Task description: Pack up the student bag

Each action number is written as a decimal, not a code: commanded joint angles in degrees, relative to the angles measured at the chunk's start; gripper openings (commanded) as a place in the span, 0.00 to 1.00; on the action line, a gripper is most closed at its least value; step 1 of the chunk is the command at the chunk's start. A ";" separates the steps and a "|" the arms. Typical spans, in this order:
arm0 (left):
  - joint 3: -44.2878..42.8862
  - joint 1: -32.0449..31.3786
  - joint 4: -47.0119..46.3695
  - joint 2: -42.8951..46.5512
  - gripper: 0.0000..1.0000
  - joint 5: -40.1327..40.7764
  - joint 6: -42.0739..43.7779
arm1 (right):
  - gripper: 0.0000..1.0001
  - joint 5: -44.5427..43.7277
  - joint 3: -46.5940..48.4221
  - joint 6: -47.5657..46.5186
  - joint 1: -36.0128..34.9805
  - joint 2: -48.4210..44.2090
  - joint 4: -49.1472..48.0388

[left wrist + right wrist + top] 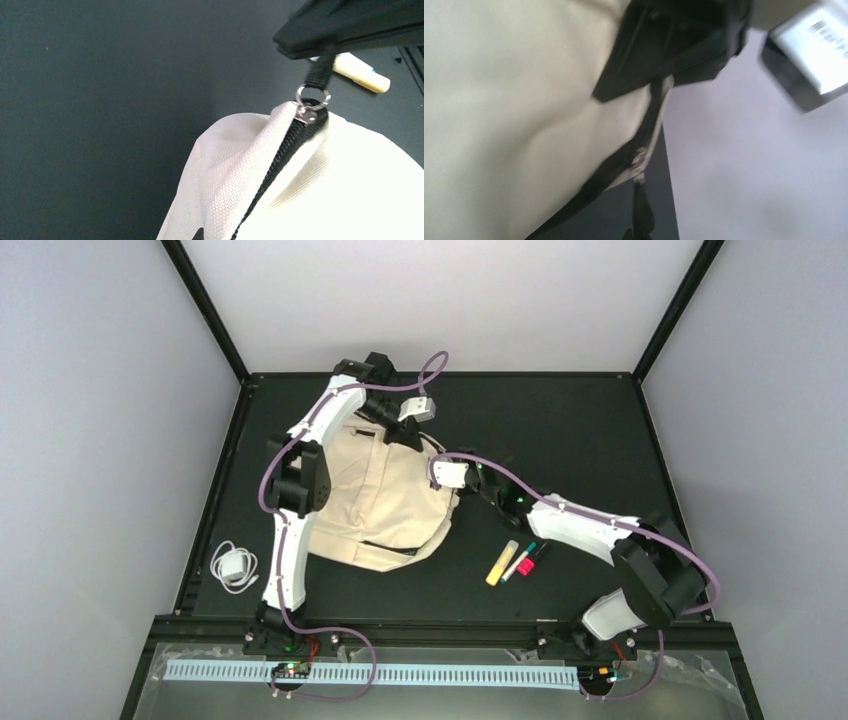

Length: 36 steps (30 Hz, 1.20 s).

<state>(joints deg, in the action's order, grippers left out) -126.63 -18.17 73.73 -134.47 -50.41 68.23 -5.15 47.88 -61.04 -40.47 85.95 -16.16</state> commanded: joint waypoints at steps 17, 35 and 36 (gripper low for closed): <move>-1.94 9.31 2.76 14.44 0.02 -14.91 -6.30 | 0.01 0.35 -8.90 -1.60 -0.53 -6.57 9.93; 9.45 9.82 -25.77 37.87 0.01 1.17 -33.14 | 0.29 20.93 -2.26 32.84 3.01 -21.25 3.09; 6.86 9.95 -26.95 37.99 0.02 3.24 -35.13 | 0.38 22.18 -1.11 35.19 3.17 -21.63 3.27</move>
<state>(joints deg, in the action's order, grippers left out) -111.37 -8.62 60.40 -101.32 -53.39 45.76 8.36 42.87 -39.29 -37.63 66.24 -10.13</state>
